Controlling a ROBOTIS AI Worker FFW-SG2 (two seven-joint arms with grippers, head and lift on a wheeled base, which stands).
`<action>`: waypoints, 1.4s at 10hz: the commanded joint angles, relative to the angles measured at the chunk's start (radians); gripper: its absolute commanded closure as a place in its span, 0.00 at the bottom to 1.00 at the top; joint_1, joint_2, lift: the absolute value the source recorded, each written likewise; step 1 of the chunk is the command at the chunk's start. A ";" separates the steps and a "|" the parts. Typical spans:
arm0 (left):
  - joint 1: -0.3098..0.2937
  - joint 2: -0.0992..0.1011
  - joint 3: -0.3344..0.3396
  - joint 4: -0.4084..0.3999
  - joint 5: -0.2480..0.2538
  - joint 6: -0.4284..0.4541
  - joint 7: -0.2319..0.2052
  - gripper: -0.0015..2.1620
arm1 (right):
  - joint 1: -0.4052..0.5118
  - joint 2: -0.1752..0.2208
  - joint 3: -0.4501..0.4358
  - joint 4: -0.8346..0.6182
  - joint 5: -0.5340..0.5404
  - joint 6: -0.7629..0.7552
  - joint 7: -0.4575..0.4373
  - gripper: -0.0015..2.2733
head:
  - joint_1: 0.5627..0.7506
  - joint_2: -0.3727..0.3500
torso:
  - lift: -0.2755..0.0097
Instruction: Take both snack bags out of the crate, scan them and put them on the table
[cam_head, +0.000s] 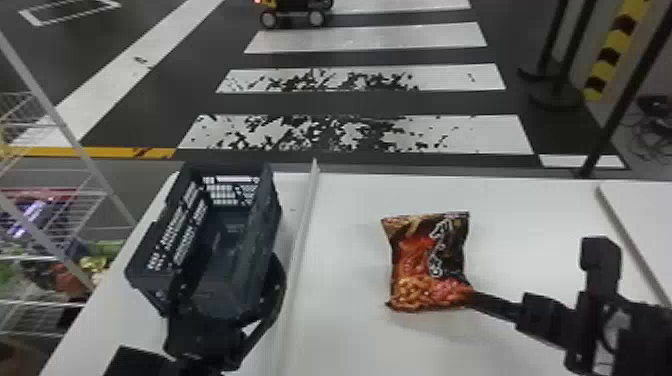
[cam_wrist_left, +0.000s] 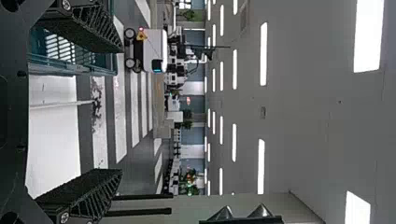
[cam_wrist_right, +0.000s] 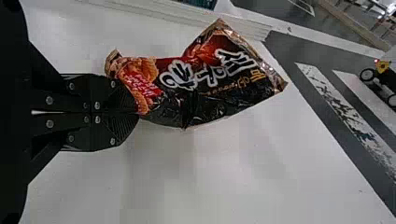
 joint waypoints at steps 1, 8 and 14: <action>0.000 0.000 0.000 0.001 0.001 0.000 0.001 0.04 | -0.002 0.002 -0.016 -0.037 0.010 -0.025 -0.008 0.99 | 0.70 0.70 | 0.65; 0.001 0.002 0.005 0.001 0.013 0.000 0.001 0.04 | 0.015 0.002 0.158 -0.164 0.496 -0.328 -0.087 0.99 | 0.70 0.57 | 0.65; -0.003 0.002 0.005 0.009 0.020 0.000 0.001 0.04 | 0.063 0.002 0.323 -0.161 1.004 -0.525 -0.111 0.99 | 0.70 0.49 | 0.65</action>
